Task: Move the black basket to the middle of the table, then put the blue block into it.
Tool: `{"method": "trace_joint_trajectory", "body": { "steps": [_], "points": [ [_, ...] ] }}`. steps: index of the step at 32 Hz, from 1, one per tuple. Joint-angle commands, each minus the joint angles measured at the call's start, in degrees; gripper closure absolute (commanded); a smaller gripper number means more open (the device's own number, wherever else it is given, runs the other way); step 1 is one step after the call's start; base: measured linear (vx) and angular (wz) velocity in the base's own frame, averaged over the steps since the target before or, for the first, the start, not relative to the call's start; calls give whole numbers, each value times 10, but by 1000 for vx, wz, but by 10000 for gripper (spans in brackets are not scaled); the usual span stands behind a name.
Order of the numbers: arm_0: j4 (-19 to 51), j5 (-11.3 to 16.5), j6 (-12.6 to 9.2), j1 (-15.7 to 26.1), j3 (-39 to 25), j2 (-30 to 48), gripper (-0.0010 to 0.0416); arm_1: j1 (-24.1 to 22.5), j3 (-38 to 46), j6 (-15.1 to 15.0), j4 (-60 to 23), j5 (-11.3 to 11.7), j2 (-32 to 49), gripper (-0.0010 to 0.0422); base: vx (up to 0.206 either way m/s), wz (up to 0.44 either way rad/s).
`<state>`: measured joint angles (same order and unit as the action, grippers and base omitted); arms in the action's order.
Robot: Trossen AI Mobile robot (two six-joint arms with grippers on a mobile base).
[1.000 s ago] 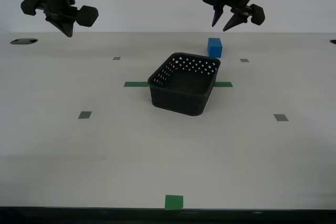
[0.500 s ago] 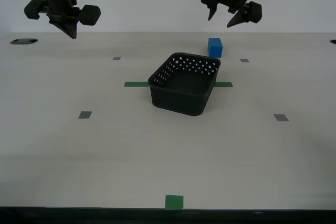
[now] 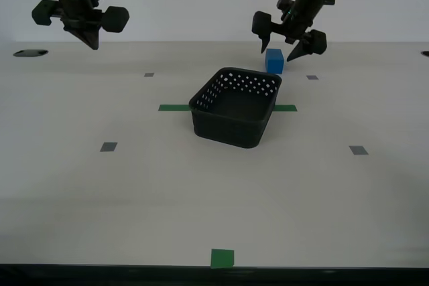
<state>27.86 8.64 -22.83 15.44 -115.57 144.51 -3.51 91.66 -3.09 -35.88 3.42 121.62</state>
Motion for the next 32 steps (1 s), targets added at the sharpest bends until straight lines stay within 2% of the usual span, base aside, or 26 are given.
{"method": "trace_joint_trajectory", "body": {
  "steps": [1,4,8,17,19,20,23,26,27,32],
  "points": [
    [-11,-6,-2,2,-3,6,53,0,1,0,4,-5,-1,412,0,0],
    [1,-6,-2,3,-2,14,57,0,1,0,7,-5,-1,412,0,0],
    [2,-7,-2,3,3,14,106,0,2,1,13,-5,-1,412,0,0],
    [9,-7,-2,4,3,15,279,0,2,0,14,-5,-1,412,0,0],
    [9,-7,0,4,3,12,388,0,1,0,14,-5,-1,412,0,0],
    [9,-7,3,4,3,11,401,0,2,0,14,-5,-1,412,0,0],
    [16,-6,19,4,3,-2,407,0,2,0,17,-5,-1,412,0,0],
    [33,-6,23,4,3,-18,407,0,2,0,21,-5,-1,412,0,0],
    [53,-6,35,4,3,-33,407,0,2,0,23,-5,-1,412,0,0],
    [101,-6,62,5,3,-75,407,1,1,1,33,-5,-1,412,0,0]
  ]
}}
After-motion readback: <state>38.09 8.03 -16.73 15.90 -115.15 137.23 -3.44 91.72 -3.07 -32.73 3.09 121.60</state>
